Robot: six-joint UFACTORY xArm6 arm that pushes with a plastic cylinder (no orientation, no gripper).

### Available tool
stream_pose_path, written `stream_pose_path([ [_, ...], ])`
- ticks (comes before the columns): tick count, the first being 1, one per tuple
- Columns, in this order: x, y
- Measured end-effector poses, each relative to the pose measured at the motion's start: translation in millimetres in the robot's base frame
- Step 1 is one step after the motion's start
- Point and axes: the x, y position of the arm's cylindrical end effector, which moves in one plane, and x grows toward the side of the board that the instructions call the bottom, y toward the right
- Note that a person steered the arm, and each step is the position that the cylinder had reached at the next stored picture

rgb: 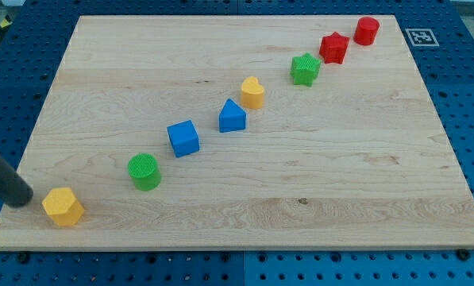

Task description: Slide the yellow hexagon along with green circle below the blue cube

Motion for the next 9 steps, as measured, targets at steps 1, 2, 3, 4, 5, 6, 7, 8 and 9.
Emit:
stream_pose_path([
  [1, 12.6, -1.2],
  [2, 48.6, 0.5],
  [3, 47.5, 1.4],
  [4, 47.7, 28.2],
  [5, 47.9, 72.6],
  [6, 43.0, 103.7],
  [7, 22.7, 105.1],
  [8, 12.2, 96.8],
  [9, 11.9, 73.8],
])
